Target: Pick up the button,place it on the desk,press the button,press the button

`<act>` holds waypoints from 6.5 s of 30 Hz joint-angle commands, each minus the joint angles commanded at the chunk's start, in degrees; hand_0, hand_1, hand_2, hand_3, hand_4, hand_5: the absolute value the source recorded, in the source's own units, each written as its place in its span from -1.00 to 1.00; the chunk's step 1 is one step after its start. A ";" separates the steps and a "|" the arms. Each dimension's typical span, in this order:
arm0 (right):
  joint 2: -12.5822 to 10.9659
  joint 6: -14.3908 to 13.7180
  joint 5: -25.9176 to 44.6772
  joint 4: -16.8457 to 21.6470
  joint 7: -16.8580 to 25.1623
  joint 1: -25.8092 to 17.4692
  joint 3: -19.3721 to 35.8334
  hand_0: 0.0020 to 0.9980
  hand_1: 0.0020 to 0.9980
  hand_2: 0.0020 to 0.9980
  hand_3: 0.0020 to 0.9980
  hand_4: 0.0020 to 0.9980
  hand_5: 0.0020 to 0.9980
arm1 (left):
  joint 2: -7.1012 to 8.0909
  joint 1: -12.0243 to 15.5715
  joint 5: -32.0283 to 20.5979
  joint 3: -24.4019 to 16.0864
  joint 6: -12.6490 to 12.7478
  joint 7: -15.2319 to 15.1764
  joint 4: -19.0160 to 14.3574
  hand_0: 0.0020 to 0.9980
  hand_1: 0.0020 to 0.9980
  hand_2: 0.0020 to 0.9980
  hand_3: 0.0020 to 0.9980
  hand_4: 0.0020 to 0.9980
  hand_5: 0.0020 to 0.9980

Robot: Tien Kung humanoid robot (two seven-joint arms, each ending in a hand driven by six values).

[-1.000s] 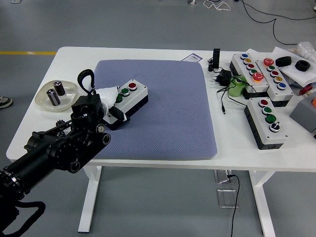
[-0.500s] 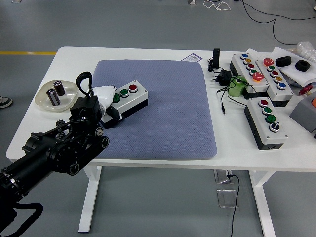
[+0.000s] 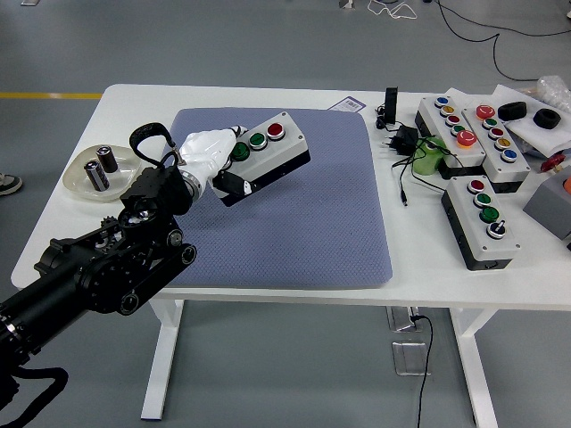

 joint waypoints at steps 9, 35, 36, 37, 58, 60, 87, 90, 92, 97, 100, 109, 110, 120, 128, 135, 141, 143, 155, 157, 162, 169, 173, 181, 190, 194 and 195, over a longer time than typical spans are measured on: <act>-0.02 -0.06 0.07 0.00 -0.15 0.13 -0.25 0.41 0.30 0.40 0.34 -0.19 -0.23 | 3.16 -3.60 5.31 5.41 -8.89 -14.45 -0.41 -0.51 -0.68 -0.70 -0.53 -0.04 -1.00; 0.00 -0.15 0.03 0.00 -0.35 0.17 -0.98 0.41 0.30 0.40 0.34 -0.20 -0.25 | 1.05 -4.98 1.35 10.22 -9.40 -14.61 6.90 -0.49 -0.67 -0.69 -0.52 0.01 -1.00; 0.00 -0.15 0.07 0.00 -0.35 0.17 -1.04 0.41 0.29 0.40 0.34 -0.21 -0.25 | 1.03 -4.97 1.49 10.11 -9.50 -14.49 7.00 -0.46 -0.65 -0.66 -0.49 0.05 -1.00; 0.00 -0.14 0.21 0.00 -0.34 0.18 -1.19 0.41 0.29 0.40 0.34 -0.21 -0.25 | 1.02 -4.96 1.65 10.03 -9.66 -14.39 7.06 -0.46 -0.65 -0.66 -0.49 0.05 -1.00; -0.02 -0.26 -1.33 0.00 -0.70 0.01 -0.47 0.41 0.28 0.39 0.33 -0.21 -0.26 | 1.36 -3.85 1.82 8.22 -14.27 -15.74 7.57 0.56 0.71 0.93 0.78 0.74 -0.88; -0.02 -0.28 -1.23 0.00 -0.71 0.09 -0.62 0.40 0.28 0.39 0.33 -0.22 -0.26 | 1.30 -3.85 1.75 7.71 -15.45 -15.79 7.60 0.79 0.88 1.00 1.00 0.92 -0.65; 0.04 -0.19 -5.36 0.00 -1.32 0.77 2.86 0.39 0.28 0.38 0.33 -0.22 -0.28 | 1.50 -3.15 -5.75 -0.60 -20.54 -15.42 5.69 1.00 1.00 1.00 1.00 0.96 -0.58; 0.06 -0.20 -5.55 0.00 -1.39 0.83 3.09 0.39 0.28 0.38 0.33 -0.22 -0.27 | 1.80 -2.84 -5.95 -1.94 -22.48 -15.10 4.80 1.00 1.00 1.00 1.00 0.97 -0.58; 0.06 -0.19 -5.54 0.00 -1.36 0.82 3.13 0.39 0.28 0.38 0.33 -0.22 -0.27 | 2.08 -2.45 -6.04 -3.29 -23.98 -14.71 3.61 1.00 1.00 1.00 1.00 0.97 -0.58; 0.05 -0.20 -5.54 0.00 -1.30 0.87 3.23 0.39 0.28 0.38 0.33 -0.22 -0.28 | 2.81 -0.95 -5.73 -8.51 -26.52 -12.88 -2.56 0.86 0.95 1.00 1.00 0.87 -0.45; 0.07 -0.23 -5.57 0.00 -1.32 0.92 3.21 0.39 0.28 0.38 0.33 -0.22 -0.28 | 2.94 -0.24 -3.85 -11.87 -28.54 -9.33 -7.24 0.86 0.95 1.00 1.00 0.87 -0.45; 0.02 -0.32 -5.96 0.00 -1.46 0.96 3.27 0.39 0.27 0.38 0.33 -0.23 -0.28 | 3.52 0.56 2.36 -12.27 -27.68 -0.32 -18.57 -0.73 -0.56 -0.49 0.70 0.31 -0.98; 0.03 -0.33 -5.95 0.00 -1.46 0.96 3.28 0.39 0.27 0.38 0.33 -0.23 -0.28 | 3.51 0.57 2.42 -12.01 -28.06 0.23 -19.07 -0.73 -0.56 -0.49 0.70 0.31 -0.98; -0.01 -0.39 -6.32 0.00 -1.43 1.01 3.64 0.39 0.27 0.37 0.33 -0.23 -0.28 | 3.50 0.40 2.31 -8.69 -32.62 4.01 -20.08 -0.95 -0.84 -0.73 0.65 0.19 -1.00; -0.02 -0.41 -6.78 0.00 -1.57 1.02 3.95 0.39 0.27 0.37 0.33 -0.23 -0.27 | 3.13 0.09 1.63 -6.04 -34.11 4.82 -20.04 -1.00 -0.95 -0.87 0.66 0.09 -1.00; 0.00 -0.42 -6.66 0.00 -1.61 0.97 3.82 0.39 0.26 0.36 0.33 -0.23 -0.27 | 2.59 -0.15 0.63 -4.67 -33.49 4.61 -19.84 -1.00 -0.96 -0.86 0.67 0.10 -1.00; -0.01 -0.44 -6.63 0.00 -1.59 0.95 3.81 0.39 0.26 0.36 0.33 -0.23 -0.27 | 1.97 -0.47 -0.12 -3.37 -33.00 4.49 -19.07 -1.00 -0.96 -0.87 0.68 0.08 -1.00; 0.00 -0.45 -6.60 0.00 -1.60 0.96 3.75 0.39 0.26 0.36 0.33 -0.23 -0.27 | 1.75 -0.50 -0.30 -3.10 -32.61 4.52 -18.55 -1.00 -0.96 -0.87 0.68 0.08 -1.00; -0.04 -0.42 -6.41 0.00 -1.60 0.94 3.50 0.39 0.26 0.36 0.33 -0.23 -0.27 | 1.03 -0.75 -1.19 -1.59 -32.41 4.52 -16.11 -1.00 -0.95 -0.86 0.70 0.10 -1.00; -0.05 -0.41 -6.52 0.00 -1.61 0.92 3.58 0.39 0.26 0.36 0.33 -0.23 -0.27 | 1.02 -0.72 -1.25 -1.22 -32.58 4.61 -15.91 -0.99 -0.94 -0.86 0.70 0.11 -1.00; -0.07 -0.41 -6.69 0.00 -1.56 0.86 3.73 0.39 0.26 0.36 0.33 -0.23 -0.27 | 0.92 -0.63 -1.21 -0.35 -33.13 4.85 -15.44 -0.99 -0.94 -0.86 0.70 0.11 -1.00; -0.07 -0.43 -6.96 0.00 -1.58 0.91 4.03 0.39 0.26 0.36 0.32 -0.23 -0.27 | 0.88 -0.64 -1.39 0.22 -33.09 4.86 -14.59 -0.99 -0.94 -0.85 0.70 0.10 -1.00; -0.05 -0.44 -6.95 0.00 -1.62 0.94 4.00 0.39 0.26 0.36 0.32 -0.23 -0.27 | 0.89 -0.48 -1.25 -0.50 -32.96 4.83 -14.64 -0.99 -0.94 -0.85 0.70 0.10 -1.00; -0.04 -0.46 -6.99 0.00 -1.65 0.91 4.10 0.39 0.26 0.36 0.32 -0.23 -0.27 | 1.24 -0.51 0.09 -5.63 -34.11 5.30 -16.66 -0.99 -0.94 -0.85 0.71 0.11 -1.00; -0.03 -0.47 -7.16 0.00 -1.70 0.91 4.27 0.39 0.26 0.36 0.32 -0.23 -0.28 | 1.81 -0.08 0.27 -9.51 -39.46 6.20 -19.39 -0.98 -0.92 -0.83 0.71 0.14 -1.00; 0.01 -0.49 -6.93 0.00 -1.71 0.93 4.12 0.39 0.26 0.36 0.32 -0.24 -0.27 | 2.09 0.40 0.19 -9.88 -40.29 6.30 -19.99 -0.97 -0.92 -0.83 0.71 0.14 -1.00; 0.01 -0.49 -6.87 0.00 -1.71 0.94 4.05 0.39 0.26 0.36 0.32 -0.24 -0.27 | 2.10 0.43 0.16 -9.77 -40.31 6.31 -19.94 -0.97 -0.92 -0.83 0.71 0.14 -1.00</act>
